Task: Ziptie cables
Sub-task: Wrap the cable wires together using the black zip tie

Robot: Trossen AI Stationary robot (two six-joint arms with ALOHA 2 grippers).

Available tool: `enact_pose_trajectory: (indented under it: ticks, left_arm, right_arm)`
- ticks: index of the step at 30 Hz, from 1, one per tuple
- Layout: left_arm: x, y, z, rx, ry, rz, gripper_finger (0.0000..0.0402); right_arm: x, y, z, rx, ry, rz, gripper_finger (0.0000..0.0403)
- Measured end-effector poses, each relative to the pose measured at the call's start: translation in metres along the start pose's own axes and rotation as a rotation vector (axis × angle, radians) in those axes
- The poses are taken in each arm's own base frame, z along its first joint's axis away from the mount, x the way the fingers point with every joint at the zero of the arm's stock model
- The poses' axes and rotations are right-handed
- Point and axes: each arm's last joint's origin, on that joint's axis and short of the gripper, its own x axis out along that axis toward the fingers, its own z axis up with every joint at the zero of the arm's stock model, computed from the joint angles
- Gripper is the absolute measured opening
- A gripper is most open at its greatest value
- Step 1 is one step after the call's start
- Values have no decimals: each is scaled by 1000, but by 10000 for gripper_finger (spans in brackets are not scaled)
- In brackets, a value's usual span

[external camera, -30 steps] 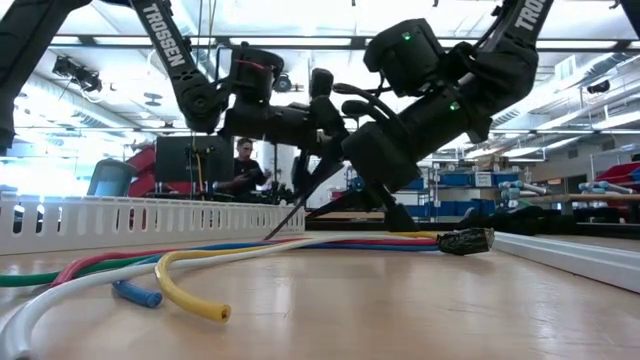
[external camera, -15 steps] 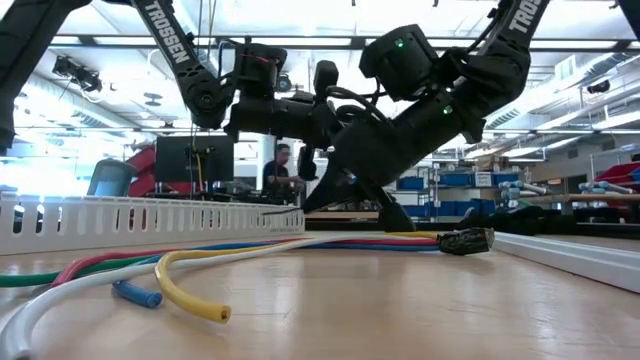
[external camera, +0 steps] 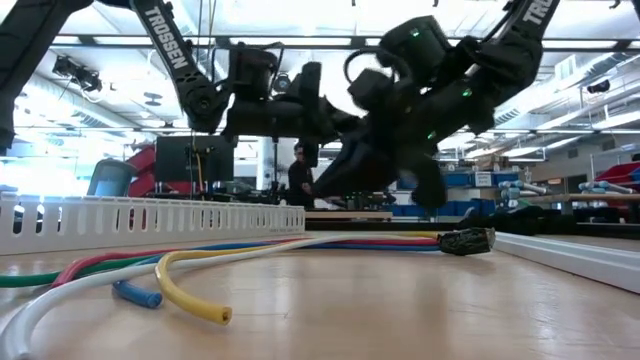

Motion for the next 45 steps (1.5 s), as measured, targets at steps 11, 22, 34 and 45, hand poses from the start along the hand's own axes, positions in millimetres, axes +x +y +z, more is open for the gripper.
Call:
enact_pose_trajectory:
  ticks: [11,22,34,45]
  left_arm:
    - [-24,3,-6,411,-89,-66,0]
    - [-45,2,-13,566,-207,88,0]
    - [-62,3,-19,659,-251,247,0]
    - [-62,4,-18,794,-239,370,0]
  right_arm:
    - [-44,-53,-33,632,-248,-111,0]
    - [-48,-61,-34,913,-321,-86,0]
    - [-58,-79,-34,1028,-449,-197,0]
    - [-65,-91,-46,1208,-468,-256,0]
